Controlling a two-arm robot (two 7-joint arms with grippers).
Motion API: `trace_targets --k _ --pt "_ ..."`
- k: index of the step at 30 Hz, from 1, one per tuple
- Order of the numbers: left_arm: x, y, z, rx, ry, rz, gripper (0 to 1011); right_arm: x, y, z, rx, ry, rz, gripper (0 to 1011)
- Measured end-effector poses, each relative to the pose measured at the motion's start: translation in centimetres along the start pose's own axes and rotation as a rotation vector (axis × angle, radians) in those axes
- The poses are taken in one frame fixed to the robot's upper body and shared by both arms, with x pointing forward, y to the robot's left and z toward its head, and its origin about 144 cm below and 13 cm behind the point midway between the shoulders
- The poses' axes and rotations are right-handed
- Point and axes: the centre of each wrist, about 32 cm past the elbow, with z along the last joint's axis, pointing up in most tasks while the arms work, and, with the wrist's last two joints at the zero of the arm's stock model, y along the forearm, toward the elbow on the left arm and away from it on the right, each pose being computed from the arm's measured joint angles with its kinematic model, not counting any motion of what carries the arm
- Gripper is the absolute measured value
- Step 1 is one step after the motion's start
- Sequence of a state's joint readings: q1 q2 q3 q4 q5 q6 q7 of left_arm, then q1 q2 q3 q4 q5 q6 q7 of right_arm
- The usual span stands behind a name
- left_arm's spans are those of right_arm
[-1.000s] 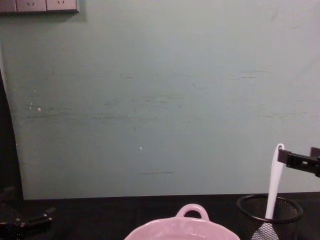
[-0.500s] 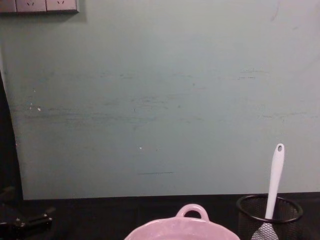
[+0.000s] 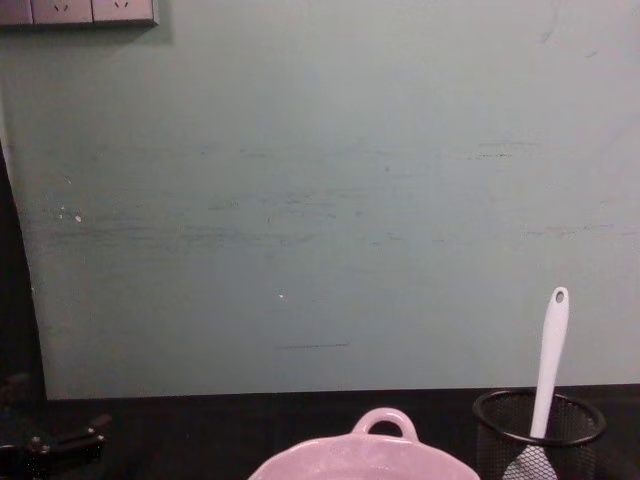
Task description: Use the one hand to pick up the spoon and stir the clear water in the bowl.
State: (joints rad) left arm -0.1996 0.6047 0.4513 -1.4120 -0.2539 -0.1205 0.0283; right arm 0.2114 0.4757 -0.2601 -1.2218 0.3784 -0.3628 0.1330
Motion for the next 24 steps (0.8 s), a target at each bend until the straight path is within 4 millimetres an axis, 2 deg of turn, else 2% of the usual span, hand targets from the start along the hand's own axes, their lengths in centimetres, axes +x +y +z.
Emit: trace_targets --k 24 --pt "0.00 0.00 0.00 0.000 0.000 0.000 1011 0.02 -0.01 0.09 0.000 0.002 0.005 1002"
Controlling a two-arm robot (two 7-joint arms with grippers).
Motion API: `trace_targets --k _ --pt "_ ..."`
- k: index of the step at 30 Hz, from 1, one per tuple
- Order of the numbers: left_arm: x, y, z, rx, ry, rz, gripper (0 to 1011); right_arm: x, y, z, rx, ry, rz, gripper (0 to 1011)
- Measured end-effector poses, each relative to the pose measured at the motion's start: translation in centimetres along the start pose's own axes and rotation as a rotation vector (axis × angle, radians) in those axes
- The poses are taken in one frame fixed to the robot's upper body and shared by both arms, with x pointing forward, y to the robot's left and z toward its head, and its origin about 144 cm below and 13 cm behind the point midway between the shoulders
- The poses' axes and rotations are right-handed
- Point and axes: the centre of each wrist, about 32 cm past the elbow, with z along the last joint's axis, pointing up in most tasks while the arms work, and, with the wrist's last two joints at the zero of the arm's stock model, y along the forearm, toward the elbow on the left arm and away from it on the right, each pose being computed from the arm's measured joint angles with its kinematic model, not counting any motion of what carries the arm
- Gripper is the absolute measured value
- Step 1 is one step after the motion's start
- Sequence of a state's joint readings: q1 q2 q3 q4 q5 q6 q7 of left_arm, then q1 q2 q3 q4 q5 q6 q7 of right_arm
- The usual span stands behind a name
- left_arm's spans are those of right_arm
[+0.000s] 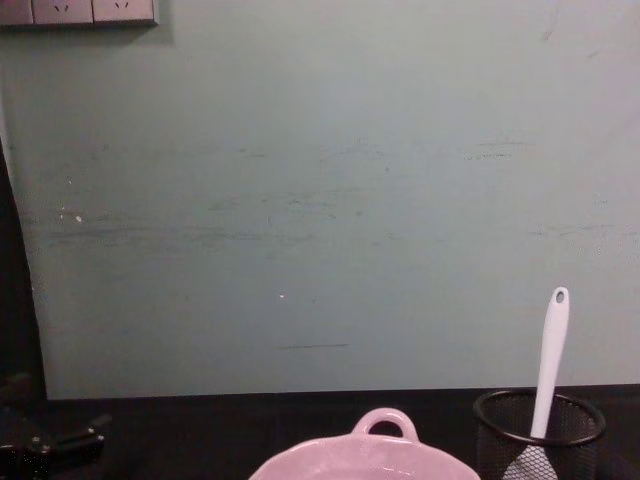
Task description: Use the one hand to pick up the spoon and stir the clear water in the bowl.
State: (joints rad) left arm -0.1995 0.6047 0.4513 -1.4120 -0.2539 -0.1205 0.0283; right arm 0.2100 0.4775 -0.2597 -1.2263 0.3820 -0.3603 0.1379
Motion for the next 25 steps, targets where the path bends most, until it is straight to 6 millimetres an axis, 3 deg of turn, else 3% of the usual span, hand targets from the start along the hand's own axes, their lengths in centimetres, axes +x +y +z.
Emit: trace_targets --k 25 --pt "0.00 0.00 0.00 0.000 0.000 0.000 1011 0.02 -0.04 0.04 0.000 -0.001 -0.001 1002"
